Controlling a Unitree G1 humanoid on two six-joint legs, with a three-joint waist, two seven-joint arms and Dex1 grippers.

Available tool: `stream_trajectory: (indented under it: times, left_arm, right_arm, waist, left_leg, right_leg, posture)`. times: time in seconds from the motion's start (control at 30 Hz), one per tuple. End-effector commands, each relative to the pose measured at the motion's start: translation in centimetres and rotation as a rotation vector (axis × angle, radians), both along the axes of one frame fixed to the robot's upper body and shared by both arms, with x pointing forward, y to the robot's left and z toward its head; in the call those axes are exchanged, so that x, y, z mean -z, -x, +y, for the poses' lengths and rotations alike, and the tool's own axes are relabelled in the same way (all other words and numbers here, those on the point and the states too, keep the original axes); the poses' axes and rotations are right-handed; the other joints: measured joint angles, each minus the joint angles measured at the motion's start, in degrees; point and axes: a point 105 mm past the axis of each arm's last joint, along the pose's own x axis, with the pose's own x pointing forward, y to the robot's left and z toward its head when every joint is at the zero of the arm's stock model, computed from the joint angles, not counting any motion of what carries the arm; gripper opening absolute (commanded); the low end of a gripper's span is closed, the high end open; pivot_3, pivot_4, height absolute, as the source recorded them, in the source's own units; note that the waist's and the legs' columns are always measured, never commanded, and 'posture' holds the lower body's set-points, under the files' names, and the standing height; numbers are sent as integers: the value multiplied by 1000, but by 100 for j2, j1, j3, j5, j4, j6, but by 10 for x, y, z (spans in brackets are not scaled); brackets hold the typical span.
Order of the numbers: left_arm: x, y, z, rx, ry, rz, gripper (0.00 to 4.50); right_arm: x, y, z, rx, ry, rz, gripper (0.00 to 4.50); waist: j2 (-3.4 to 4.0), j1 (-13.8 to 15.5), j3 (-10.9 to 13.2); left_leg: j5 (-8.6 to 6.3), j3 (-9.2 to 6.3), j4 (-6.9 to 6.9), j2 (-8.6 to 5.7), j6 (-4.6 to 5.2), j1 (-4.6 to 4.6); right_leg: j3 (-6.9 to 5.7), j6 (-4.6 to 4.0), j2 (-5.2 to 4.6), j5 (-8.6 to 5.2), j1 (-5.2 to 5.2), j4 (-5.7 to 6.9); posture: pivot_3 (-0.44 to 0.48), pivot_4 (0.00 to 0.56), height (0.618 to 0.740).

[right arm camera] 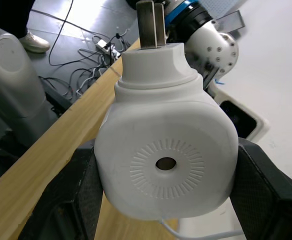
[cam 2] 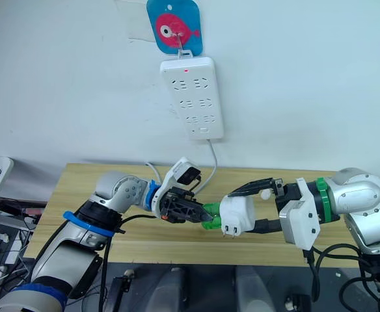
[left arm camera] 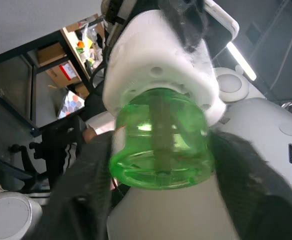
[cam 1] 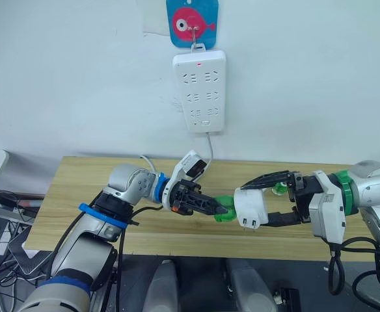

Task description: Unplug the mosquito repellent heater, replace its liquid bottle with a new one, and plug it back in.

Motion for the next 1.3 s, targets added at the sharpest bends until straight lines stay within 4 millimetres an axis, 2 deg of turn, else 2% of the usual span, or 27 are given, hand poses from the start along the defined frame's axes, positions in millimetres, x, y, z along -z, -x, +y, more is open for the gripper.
stream_trajectory:
  times: [0.03,0.13,0.3,0.43,0.53,0.6,0.7,0.83,1.03,1.23,1.3]
  left_arm:
    - [-3,-6,2,-19,17,-81,4495]
    - [-1,-18,5,-76,10,-224,4500]
    - [3,-34,7,-142,8,-567,4500]
    - [1,-45,3,-236,51,-1014,4500]
    - [0,-53,-6,-337,95,-1260,4500]
    - [-5,-57,-14,-423,137,-1345,4500]
    - [-8,-59,-23,-466,164,-1467,4500]
    - [-6,-62,-35,-423,159,-1701,4500]
    - [-2,-64,-52,-391,151,-1847,4500]
    - [11,-62,-64,-355,100,-1852,4500]
    - [10,-64,-66,-392,97,-1850,4500]
  right_arm:
    - [-5,1,-6,10,3,-25,3004]
    - [0,-3,-19,94,10,12,3004]
    - [11,-11,-43,321,-24,208,3004]
    - [18,-17,-62,683,-209,645,3004]
    - [19,-22,-64,873,-362,919,3004]
    - [19,-27,-64,982,-458,1070,3004]
    - [15,-32,-60,1057,-524,1203,3004]
    - [12,-36,-58,1153,-556,1304,3004]
    - [11,-40,-48,1240,-608,1384,3004]
    - [10,-46,-39,1263,-658,1367,3004]
    - [9,-46,-38,1266,-665,1360,3004]
  waist:
    - [0,2,0]
    - [0,15,0]
    - [0,24,0]
    - [-1,24,-1]
    - [-3,21,-2]
    - [-7,24,-3]
    - [-8,26,-3]
    - [-8,34,-3]
    - [-8,29,-4]
    - [-7,18,-5]
    - [-7,19,-5]
  left_leg:
    - [0,-1,0,0,0,0]
    - [0,-1,0,-1,0,0]
    - [-1,3,0,-2,2,-1]
    - [-1,4,-3,7,2,-2]
    - [-4,8,0,1,8,-1]
    - [-6,7,2,0,13,-1]
    - [-7,8,1,-6,14,-6]
    - [-8,11,-4,-7,17,-8]
    - [-8,10,-4,-10,17,-13]
    - [-7,8,-4,-3,17,-11]
    - [-6,8,-5,-3,17,-11]
  right_leg:
    - [0,0,0,0,0,0]
    - [-1,0,0,0,0,-1]
    - [2,0,-3,0,0,-3]
    - [6,-2,-6,0,0,-2]
    - [9,-6,-8,4,0,1]
    - [8,-6,-9,5,2,3]
    - [8,-6,-9,5,1,0]
    - [9,-6,-7,5,-1,-6]
    - [7,-6,-8,5,-1,-10]
    - [6,-6,-2,5,-3,-7]
    - [7,-6,-1,5,-4,-6]
  posture:
    - [-94,241,740]
    - [-95,243,740]
    - [-93,241,740]
    - [-88,243,740]
    - [-77,248,740]
    - [-73,249,740]
    - [-73,247,740]
    - [-72,247,740]
    - [-76,241,740]
    - [-81,236,740]
    - [-83,231,740]
